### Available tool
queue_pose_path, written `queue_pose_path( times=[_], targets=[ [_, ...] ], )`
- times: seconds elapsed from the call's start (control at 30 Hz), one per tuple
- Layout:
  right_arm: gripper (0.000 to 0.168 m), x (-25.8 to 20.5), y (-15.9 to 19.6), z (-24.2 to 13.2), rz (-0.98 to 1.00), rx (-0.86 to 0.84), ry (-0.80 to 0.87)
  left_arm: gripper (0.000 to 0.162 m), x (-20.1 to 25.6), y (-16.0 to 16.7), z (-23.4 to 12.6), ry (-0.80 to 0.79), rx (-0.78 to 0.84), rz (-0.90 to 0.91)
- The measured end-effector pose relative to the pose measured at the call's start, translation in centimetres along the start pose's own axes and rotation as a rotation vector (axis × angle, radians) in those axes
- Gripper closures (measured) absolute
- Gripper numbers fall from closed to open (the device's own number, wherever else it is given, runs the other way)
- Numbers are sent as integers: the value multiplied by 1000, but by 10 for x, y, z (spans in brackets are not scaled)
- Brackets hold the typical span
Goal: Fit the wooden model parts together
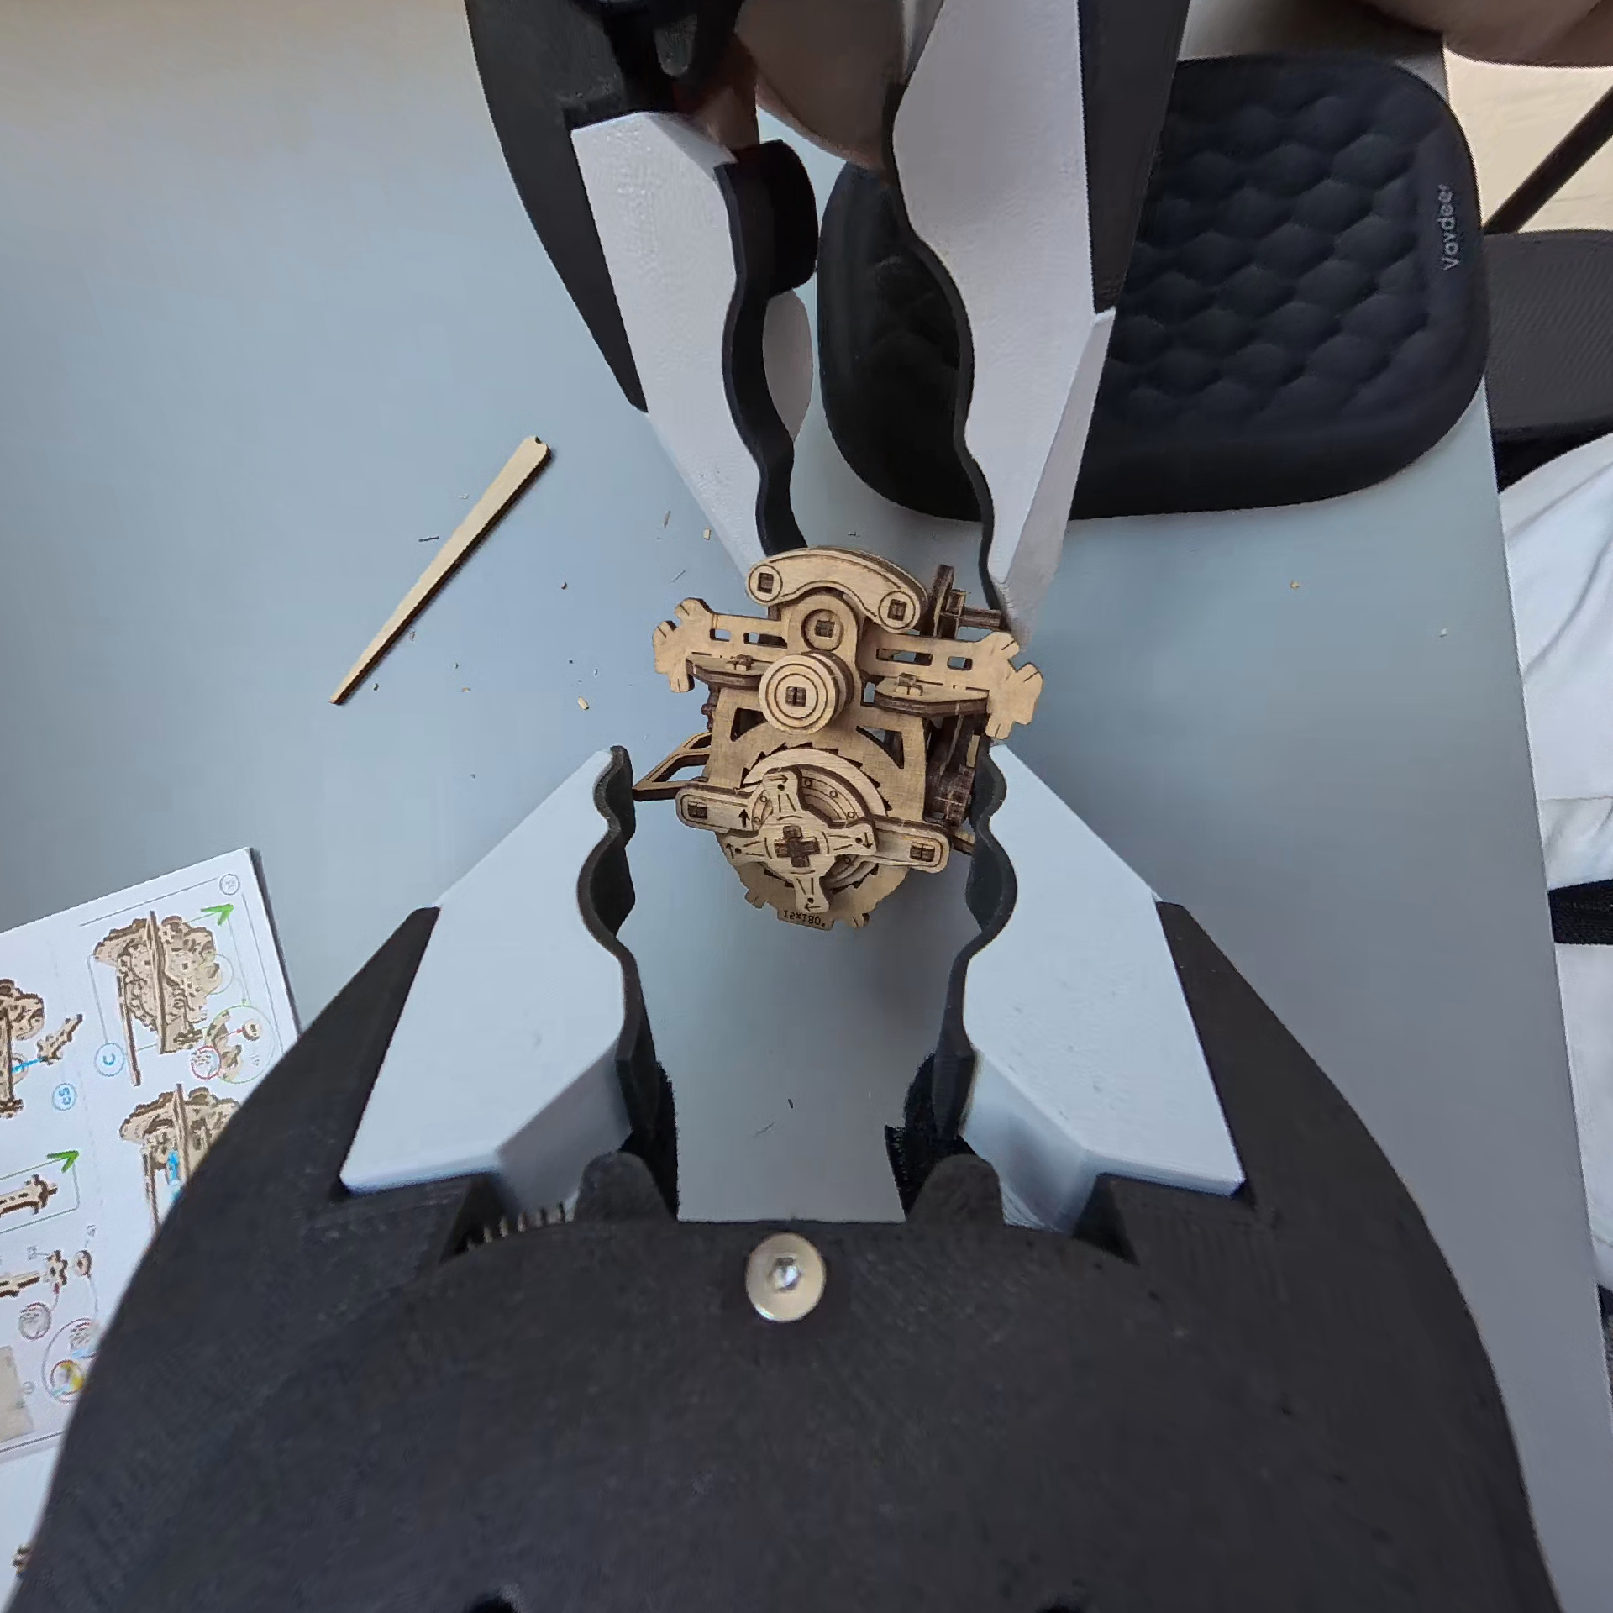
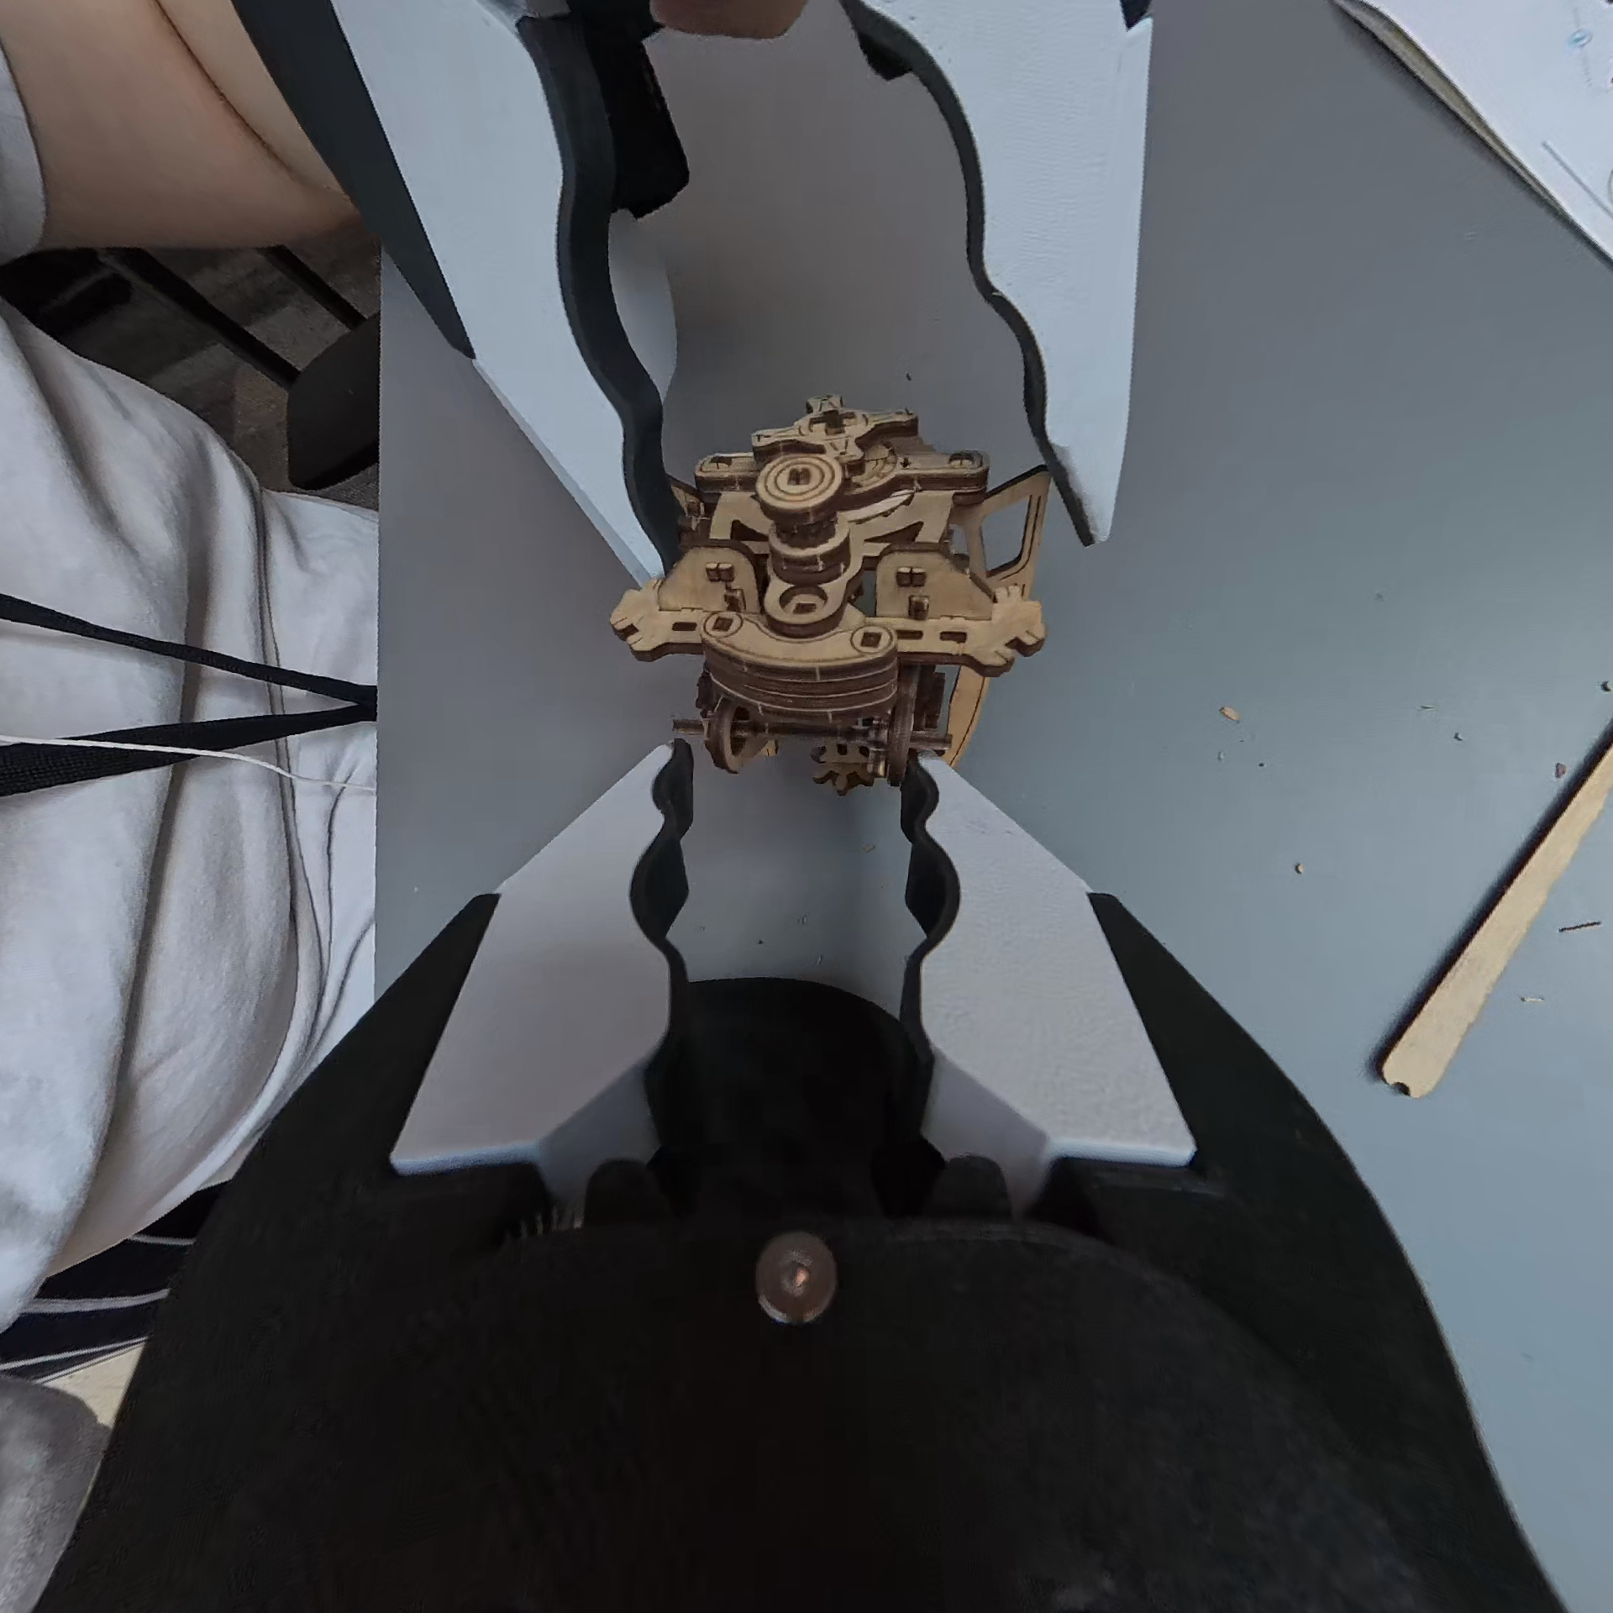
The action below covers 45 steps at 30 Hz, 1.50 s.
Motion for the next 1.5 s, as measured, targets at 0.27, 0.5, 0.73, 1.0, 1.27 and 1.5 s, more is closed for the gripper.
queue_pose_path(
  times=[0.27, 0.5, 0.73, 1.0, 1.27, 1.5],
  targets=[
    [116, -13, 14, 9, 27, -171, -24, 86, -1, -20, -4, 52, -119, 14],
    [124, -16, 12, 15, 129, -162, -105, 86, -2, -31, 0, 130, -207, -42],
    [134, -16, 11, 20, 216, -132, -198, 86, -2, -33, 2, 165, -281, -100],
    [142, -15, 10, 19, 210, -130, -177, 86, 0, -36, 0, 115, -320, -83],
    [139, -14, 13, 16, 201, -153, -163, 85, 3, -33, 0, 96, -338, -46],
    [130, -6, 13, -6, 217, -111, -103, 86, 0, -33, -5, 65, -287, -54]
  ],
)
Point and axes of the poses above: each gripper's, where its closed fingertips meet, z out along the fingers, y out of its underside, x = y × z across the jaws, the point moved 5 cm from there along -z, back along the fingers, and after that the axes turned 9 degrees about -z, right-handed, at the moved point
